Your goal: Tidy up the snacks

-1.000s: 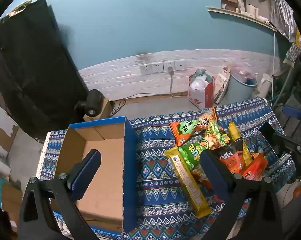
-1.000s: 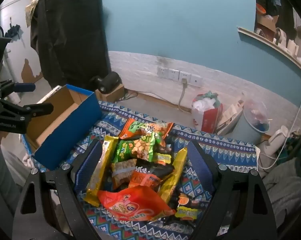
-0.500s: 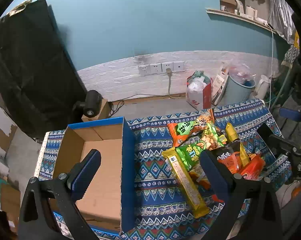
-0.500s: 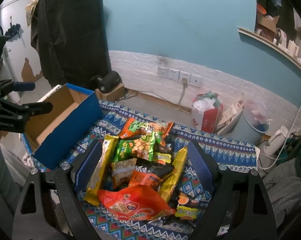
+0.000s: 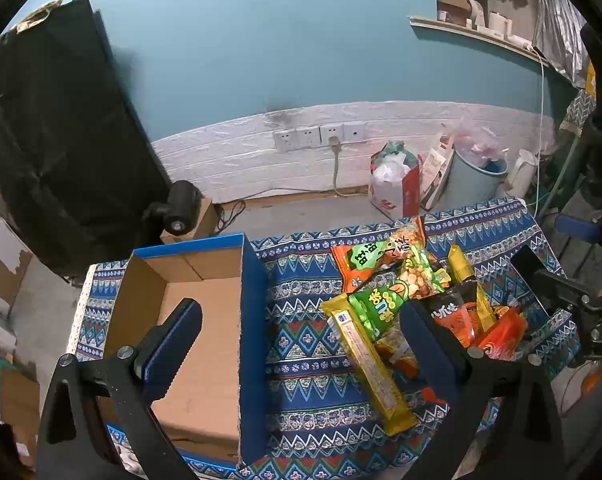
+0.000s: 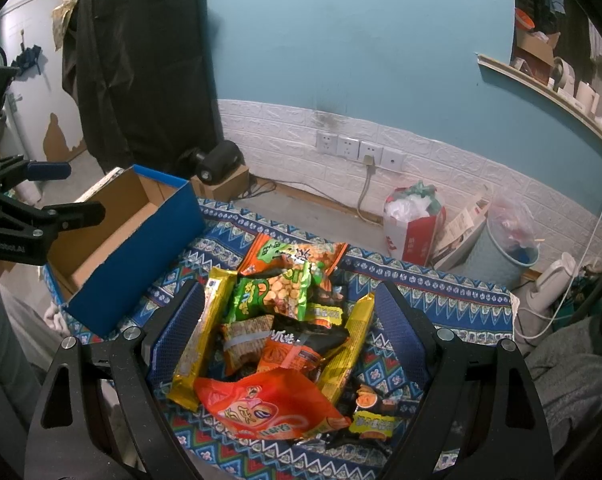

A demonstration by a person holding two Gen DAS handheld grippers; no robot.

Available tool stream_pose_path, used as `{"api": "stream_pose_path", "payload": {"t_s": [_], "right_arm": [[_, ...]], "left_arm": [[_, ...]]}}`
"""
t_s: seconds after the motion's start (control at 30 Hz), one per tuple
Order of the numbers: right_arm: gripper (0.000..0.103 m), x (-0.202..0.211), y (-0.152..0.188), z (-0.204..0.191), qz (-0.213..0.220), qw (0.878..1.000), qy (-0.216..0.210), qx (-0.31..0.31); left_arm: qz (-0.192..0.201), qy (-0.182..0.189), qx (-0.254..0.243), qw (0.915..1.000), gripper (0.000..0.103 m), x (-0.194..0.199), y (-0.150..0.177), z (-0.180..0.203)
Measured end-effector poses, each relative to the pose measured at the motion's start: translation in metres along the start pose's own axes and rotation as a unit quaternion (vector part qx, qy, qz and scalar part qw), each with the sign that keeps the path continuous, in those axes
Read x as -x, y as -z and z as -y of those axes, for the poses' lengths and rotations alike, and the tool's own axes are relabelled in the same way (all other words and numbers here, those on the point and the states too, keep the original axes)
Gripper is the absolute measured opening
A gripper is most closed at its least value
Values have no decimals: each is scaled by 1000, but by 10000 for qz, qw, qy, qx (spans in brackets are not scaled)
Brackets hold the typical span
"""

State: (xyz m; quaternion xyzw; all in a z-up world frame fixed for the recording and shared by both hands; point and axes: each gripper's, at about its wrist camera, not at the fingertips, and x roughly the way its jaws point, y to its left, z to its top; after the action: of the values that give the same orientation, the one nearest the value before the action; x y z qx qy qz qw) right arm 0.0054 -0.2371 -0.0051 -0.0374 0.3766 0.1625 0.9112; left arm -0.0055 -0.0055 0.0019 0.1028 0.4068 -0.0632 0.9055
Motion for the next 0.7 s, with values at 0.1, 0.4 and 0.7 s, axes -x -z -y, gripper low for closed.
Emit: {"api": "stream_pose_path", "payload": {"t_s": [0.1, 0.4, 0.7], "right_arm": [[85, 0, 0, 0, 3, 10000, 1, -1], [85, -1, 1, 0, -39, 10000, 10, 15], [85, 0, 1, 0, -51, 10000, 14, 19]], "left_arm": [[-10, 11, 12, 10000, 100, 0, 0, -1], [-2, 29, -22, 10000, 100, 3, 1, 2], [-8, 36, -25, 10000, 100, 3, 1, 2]]}}
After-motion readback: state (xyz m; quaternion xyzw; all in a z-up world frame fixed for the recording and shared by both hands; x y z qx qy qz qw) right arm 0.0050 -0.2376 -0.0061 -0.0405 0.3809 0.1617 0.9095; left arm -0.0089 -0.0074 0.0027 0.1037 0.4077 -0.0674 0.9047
